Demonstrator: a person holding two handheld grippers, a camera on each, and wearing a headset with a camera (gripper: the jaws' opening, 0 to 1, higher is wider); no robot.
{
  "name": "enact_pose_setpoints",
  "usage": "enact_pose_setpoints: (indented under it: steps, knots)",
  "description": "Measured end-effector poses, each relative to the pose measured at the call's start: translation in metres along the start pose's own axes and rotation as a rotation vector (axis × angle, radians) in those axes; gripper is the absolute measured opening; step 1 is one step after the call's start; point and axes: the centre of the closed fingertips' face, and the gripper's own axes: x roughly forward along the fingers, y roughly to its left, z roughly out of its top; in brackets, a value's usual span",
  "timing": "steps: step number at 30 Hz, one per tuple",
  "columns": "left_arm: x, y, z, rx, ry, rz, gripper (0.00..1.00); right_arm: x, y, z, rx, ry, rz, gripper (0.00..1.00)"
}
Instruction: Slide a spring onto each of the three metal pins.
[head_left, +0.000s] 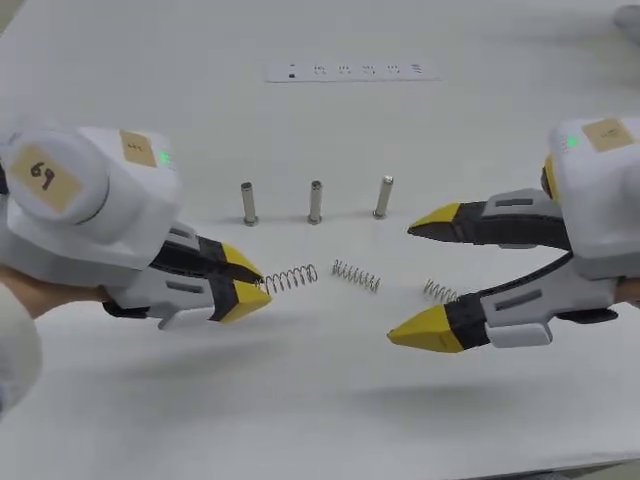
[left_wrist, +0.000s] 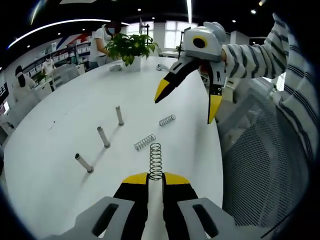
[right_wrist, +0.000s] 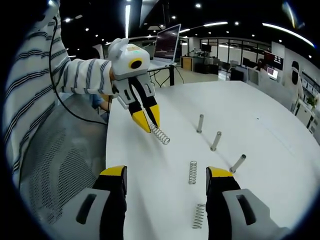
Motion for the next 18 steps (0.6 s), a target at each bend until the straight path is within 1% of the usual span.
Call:
enact_pose_setpoints:
  steps: [10,13,18]
  knots:
    - [0.005,-0.008,0.003,0.006,-0.007,-0.035,0.02,0.01,0.0,0.0,-0.043,0.022,0.042,0.57]
    - [0.008,-0.01,0.005,0.001,-0.014,-0.045,0.02,0.013,0.001,0.001,-0.091,0.028,0.059,0.54]
    - [0.013,-0.016,0.007,-0.009,-0.027,-0.067,0.02,0.017,0.003,0.001,-0.119,0.042,0.084,0.5]
